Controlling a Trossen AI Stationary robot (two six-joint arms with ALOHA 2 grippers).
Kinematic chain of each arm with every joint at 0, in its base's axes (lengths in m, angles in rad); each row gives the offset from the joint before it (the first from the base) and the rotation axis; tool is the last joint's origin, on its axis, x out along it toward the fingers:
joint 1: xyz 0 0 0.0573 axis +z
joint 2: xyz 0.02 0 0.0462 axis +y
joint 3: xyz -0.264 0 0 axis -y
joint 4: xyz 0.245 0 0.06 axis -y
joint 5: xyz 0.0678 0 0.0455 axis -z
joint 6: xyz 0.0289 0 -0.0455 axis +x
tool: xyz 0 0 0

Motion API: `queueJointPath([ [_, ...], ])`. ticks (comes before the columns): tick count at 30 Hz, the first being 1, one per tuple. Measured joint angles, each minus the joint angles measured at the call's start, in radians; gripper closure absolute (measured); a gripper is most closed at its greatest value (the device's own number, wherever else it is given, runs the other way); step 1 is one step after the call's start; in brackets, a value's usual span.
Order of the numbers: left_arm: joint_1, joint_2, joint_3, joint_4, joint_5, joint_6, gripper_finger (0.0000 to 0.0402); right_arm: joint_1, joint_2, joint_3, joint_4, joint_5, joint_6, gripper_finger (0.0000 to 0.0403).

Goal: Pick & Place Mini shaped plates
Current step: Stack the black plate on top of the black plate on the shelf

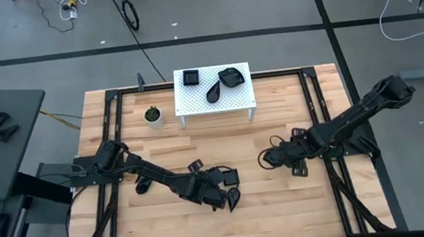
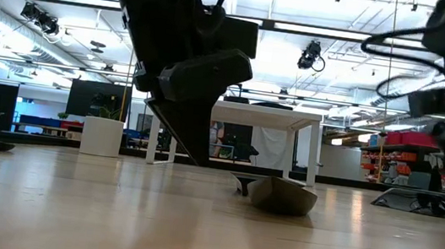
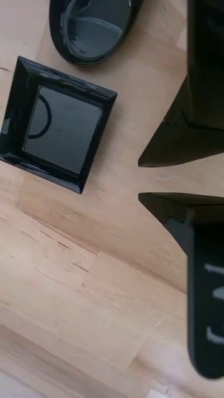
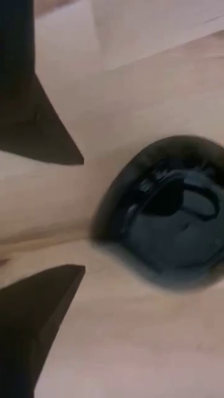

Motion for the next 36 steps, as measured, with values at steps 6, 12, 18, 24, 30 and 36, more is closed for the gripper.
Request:
queueJointPath([
  [6,0.014,0.000,0.000,0.035,0.000,0.064,0.0321,0.000,0.000,-0.104,0.247,0.010,0.016,0.0089],
  [12,0.043,0.000,0.000,0.106,0.000,0.197,0.0321,0.000,0.002,-0.138,0.550,0.047,-0.078,0.0089],
  [18,0.084,0.000,0.000,0.205,0.025,0.365,0.0321,0.000,0.046,-0.179,0.886,0.052,-0.329,0.0102],
  [24,0.119,0.000,0.000,0.276,0.111,0.445,0.0321,-0.003,0.060,-0.185,0.983,0.095,-0.417,0.0123],
  [30,0.130,0.000,0.000,0.404,0.117,0.458,0.0321,-0.015,0.069,-0.185,1.014,0.035,-0.423,0.0146],
  [36,0.117,0.000,0.000,0.543,0.141,0.333,0.0321,-0.015,0.119,-0.185,1.034,0.035,-0.392,0.0166],
])
